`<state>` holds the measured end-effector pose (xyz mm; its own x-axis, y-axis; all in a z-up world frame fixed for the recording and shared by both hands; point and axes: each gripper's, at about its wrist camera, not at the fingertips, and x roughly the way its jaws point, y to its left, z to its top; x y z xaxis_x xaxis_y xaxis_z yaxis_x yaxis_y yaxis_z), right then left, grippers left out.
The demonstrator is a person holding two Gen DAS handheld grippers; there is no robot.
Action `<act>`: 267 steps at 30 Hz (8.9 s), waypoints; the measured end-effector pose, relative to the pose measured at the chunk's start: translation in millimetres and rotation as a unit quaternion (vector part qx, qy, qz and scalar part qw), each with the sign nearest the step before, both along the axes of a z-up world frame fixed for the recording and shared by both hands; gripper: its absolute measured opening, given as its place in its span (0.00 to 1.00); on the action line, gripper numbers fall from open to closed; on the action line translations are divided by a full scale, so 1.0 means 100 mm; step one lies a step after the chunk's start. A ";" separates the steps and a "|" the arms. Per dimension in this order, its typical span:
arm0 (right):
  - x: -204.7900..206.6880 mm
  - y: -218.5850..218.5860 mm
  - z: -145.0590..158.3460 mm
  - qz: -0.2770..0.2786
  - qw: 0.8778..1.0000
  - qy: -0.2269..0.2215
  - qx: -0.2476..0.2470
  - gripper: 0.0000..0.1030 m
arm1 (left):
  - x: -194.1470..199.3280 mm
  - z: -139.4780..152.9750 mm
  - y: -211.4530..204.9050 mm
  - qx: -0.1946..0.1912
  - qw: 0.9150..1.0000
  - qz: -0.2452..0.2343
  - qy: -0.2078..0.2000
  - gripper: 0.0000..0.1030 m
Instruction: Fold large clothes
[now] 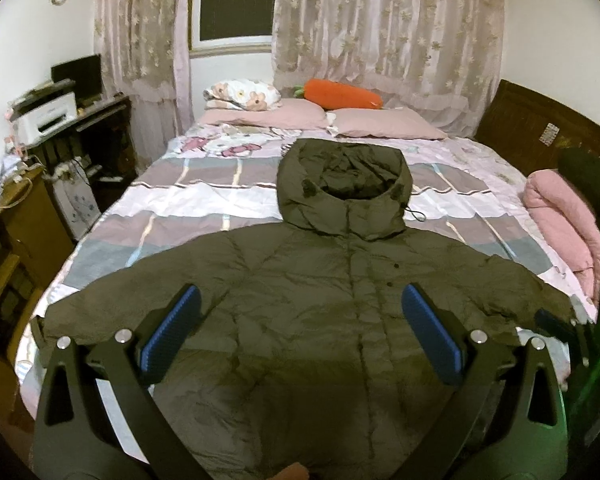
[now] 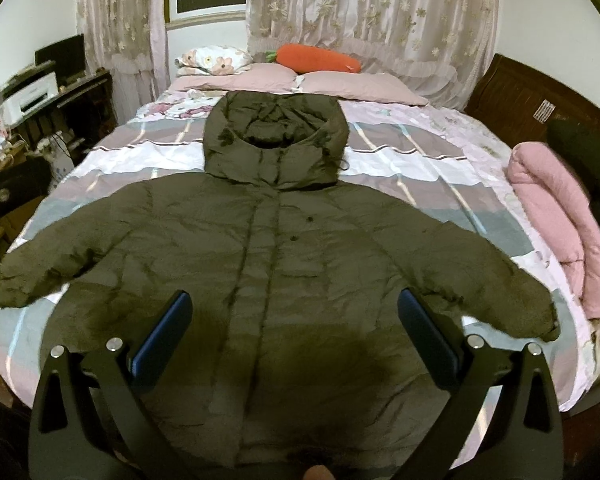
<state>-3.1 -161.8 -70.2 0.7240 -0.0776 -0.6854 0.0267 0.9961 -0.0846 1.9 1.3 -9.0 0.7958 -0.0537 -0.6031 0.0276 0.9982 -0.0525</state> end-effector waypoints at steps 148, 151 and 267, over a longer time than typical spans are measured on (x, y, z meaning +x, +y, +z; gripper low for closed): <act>1.42 -1.94 -1.29 -0.078 0.927 0.269 0.248 0.82 | 1.77 -1.58 1.19 -0.234 0.923 0.176 0.249 0.96; 1.44 -2.04 -1.26 -0.097 0.925 0.271 0.248 0.82 | 1.24 -1.71 2.06 -0.313 0.843 0.355 0.257 0.97; 1.84 -0.39 -1.35 0.041 0.964 0.223 0.137 0.61 | 1.82 -1.95 0.83 0.026 0.941 0.085 0.325 0.84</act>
<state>180.9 -201.1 -205.0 0.3485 0.1957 -0.9167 -0.0307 0.9798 0.1975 183.8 84.4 -203.8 0.2514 0.0848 -0.9642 -0.1537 0.9870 0.0468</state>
